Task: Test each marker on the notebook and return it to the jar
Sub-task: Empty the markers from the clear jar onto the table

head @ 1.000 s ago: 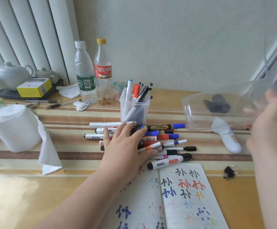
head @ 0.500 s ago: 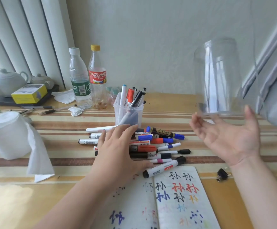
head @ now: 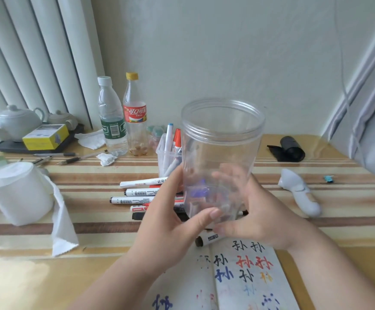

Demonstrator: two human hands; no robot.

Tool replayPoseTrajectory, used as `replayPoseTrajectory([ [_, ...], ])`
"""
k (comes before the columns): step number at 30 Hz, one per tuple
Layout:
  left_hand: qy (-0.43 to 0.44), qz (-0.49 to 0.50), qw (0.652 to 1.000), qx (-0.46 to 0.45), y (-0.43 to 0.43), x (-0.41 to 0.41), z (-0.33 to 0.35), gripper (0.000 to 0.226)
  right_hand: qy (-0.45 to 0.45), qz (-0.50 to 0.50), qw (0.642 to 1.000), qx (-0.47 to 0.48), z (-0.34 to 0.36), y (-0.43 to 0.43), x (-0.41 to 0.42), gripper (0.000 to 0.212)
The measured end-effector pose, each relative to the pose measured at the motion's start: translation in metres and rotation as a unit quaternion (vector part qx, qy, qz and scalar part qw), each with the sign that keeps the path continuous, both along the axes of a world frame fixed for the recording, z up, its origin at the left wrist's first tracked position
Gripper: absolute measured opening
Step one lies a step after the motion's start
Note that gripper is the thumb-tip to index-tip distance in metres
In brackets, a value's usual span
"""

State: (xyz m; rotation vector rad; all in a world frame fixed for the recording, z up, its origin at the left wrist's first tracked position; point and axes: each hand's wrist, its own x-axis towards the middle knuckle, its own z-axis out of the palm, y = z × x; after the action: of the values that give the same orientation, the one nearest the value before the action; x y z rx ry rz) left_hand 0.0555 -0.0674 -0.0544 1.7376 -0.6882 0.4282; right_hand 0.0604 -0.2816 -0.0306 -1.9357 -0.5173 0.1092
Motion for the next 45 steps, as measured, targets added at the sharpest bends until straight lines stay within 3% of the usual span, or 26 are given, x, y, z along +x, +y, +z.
replayPoseTrajectory([
  [3,-0.008,-0.001,1.0,0.002,0.0,0.003,-0.002,0.064,-0.025,0.014,1.0,0.007,0.01,-0.004,-0.006,0.095],
  [6,0.002,-0.012,0.999,0.03,-0.002,0.005,-0.002,0.075,-0.08,-0.087,0.993,-0.015,0.013,0.001,-0.009,0.105],
  [10,0.018,0.094,0.988,0.125,0.002,0.005,-0.009,0.087,-0.097,-0.219,0.971,-0.011,0.017,-0.005,0.012,0.088],
  [14,-0.014,0.204,0.968,0.148,0.008,0.008,-0.013,0.052,-0.067,-0.421,0.904,-0.007,0.013,-0.021,0.063,0.103],
  [18,-0.025,0.241,0.956,0.164,0.011,0.017,-0.015,0.024,-0.002,-0.456,0.886,-0.078,-0.009,-0.021,0.099,0.099],
  [25,-0.016,0.244,0.95,0.193,0.01,0.021,-0.014,0.017,0.037,-0.465,0.881,-0.083,-0.026,-0.015,0.106,0.117],
  [27,-0.015,0.243,0.95,0.193,0.01,0.021,-0.013,0.018,-0.003,-0.52,0.85,-0.078,-0.023,-0.011,0.094,0.119],
  [28,-0.016,0.242,0.951,0.19,0.011,0.021,-0.013,0.019,-0.068,-0.543,0.835,-0.054,-0.021,-0.006,0.086,0.106],
  [30,-0.021,0.243,0.952,0.187,0.011,0.022,-0.012,0.019,-0.244,-0.502,0.83,-0.015,-0.016,0.012,0.07,0.06],
  [32,-0.024,0.251,0.95,0.183,0.012,0.022,-0.012,0.019,-0.319,-0.366,0.873,-0.051,-0.008,0.035,0.063,0.034],
  [34,-0.018,0.261,0.949,0.174,0.013,0.022,-0.012,0.023,-0.286,-0.259,0.912,-0.139,0.001,0.058,0.067,0.033],
  [36,-0.002,0.271,0.947,0.172,0.018,0.023,-0.012,0.026,-0.229,-0.223,0.922,-0.219,0.01,0.074,0.076,0.039],
  [41,0.028,0.287,0.945,0.154,0.031,0.022,-0.006,0.028,-0.161,-0.227,0.887,-0.369,0.015,0.086,0.094,0.017],
  [43,0.008,0.217,0.961,0.173,0.034,0.019,-0.002,0.045,-0.15,-0.226,0.889,-0.37,0.014,0.09,0.099,0.015],
  [45,-0.008,0.117,0.954,0.277,0.036,0.015,0.0,0.08,-0.153,-0.228,0.903,-0.331,0.014,0.092,0.102,0.016],
])
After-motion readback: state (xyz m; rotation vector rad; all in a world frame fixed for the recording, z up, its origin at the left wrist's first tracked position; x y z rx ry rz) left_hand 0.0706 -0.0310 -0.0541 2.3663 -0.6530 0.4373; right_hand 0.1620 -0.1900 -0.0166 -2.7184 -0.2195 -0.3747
